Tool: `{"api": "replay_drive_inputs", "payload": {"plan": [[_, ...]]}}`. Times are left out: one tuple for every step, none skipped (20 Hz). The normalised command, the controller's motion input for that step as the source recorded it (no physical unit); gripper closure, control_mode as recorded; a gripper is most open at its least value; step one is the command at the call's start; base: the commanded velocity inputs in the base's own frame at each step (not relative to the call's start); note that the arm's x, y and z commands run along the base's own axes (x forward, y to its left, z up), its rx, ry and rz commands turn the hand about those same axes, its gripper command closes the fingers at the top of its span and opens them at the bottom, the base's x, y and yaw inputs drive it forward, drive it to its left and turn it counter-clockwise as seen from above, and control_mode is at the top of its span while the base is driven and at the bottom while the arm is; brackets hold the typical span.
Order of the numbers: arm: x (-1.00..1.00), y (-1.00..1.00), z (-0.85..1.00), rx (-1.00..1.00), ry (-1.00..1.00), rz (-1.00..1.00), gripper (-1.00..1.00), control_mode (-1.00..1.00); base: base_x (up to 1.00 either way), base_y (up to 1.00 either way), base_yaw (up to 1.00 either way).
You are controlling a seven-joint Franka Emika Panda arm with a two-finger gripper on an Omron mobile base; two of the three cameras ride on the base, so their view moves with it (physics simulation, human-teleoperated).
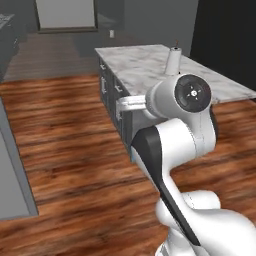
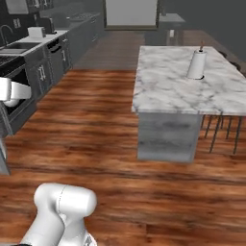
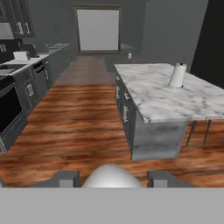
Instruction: Pick the egg and butter from the fridge and place them by the bowl for mixing.
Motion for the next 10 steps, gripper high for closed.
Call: {"api": "replay_drive_inputs", "payload": {"plan": [[0.00,0.00,0.00,0.00,0.00,0.00,1.00,1.00,0.61,-0.62,0.15],[0.00,0.00,0.00,0.00,0.00,0.00,1.00,1.00,0.64,-0.57,0.17],[0.00,0.00,0.00,0.00,0.00,0.00,1.00,1.00,0.67,-0.47,0.20],[0.00,0.00,0.00,0.00,0.00,0.00,1.00,1.00,0.64,-0.39,0.25],[0.00,0.00,0.00,0.00,0.00,0.00,1.00,1.00,0.60,-0.38,0.28],[0.00,0.00,0.00,0.00,0.00,0.00,1.00,1.00,0.54,-0.41,0.31],[0.00,0.00,0.00,0.00,0.00,0.00,1.00,1.00,0.49,-0.48,0.34],[0.00,0.00,0.00,0.00,0.00,0.00,1.00,1.00,0.41,-0.46,0.36],[0.00,0.00,0.00,0.00,0.00,0.00,1.00,1.00,0.35,-0.39,0.38],[0.00,0.00,0.00,0.00,0.00,0.00,1.00,1.00,0.36,-0.28,0.40]]}}
